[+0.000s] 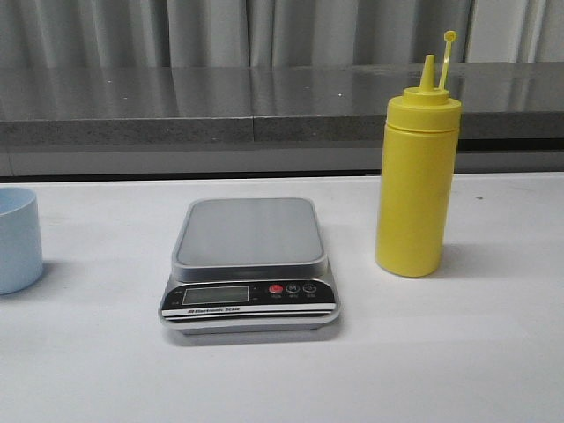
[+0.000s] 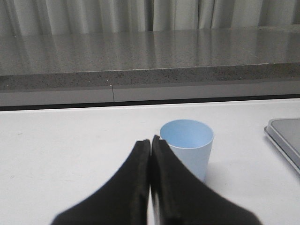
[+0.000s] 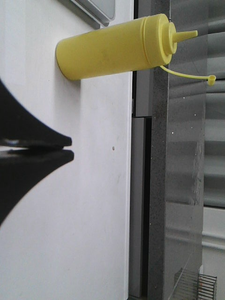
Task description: Pour seasoning into cup on scale with both arms
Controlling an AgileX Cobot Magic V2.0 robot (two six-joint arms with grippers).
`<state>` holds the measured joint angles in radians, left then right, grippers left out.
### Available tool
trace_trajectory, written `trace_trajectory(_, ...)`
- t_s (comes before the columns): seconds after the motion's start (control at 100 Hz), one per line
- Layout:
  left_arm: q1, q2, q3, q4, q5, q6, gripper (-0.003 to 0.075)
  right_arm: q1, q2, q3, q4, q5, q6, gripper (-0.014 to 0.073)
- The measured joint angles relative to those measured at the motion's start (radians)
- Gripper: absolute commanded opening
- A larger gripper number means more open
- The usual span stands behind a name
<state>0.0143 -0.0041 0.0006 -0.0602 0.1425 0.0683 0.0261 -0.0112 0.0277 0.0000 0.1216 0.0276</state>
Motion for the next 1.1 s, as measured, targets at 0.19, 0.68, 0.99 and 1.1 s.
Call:
trace_trajectory(0.19,0.000,0.000,0.000,0.000,0.000,0.000,-0.0020,0.000,0.000,0.000,0.000,0.000,0.000,-0.0067)
trace_trajectory(0.68,0.000,0.000,-0.006,-0.030,-0.040,0.000,-0.0020,0.000,0.000,0.000,0.000,0.000,0.000,-0.0067)
trace_trajectory(0.99,0.000,0.250,-0.219,-0.105,0.069,0.000,-0.0020,0.000,0.000,0.000,0.000,0.000,0.000,-0.0067)
trace_trajectory(1.1,0.000,0.414,-0.322,-0.105,0.145,0.000,-0.0020,0.000,0.000,0.000,0.000,0.000,0.000,-0.0067)
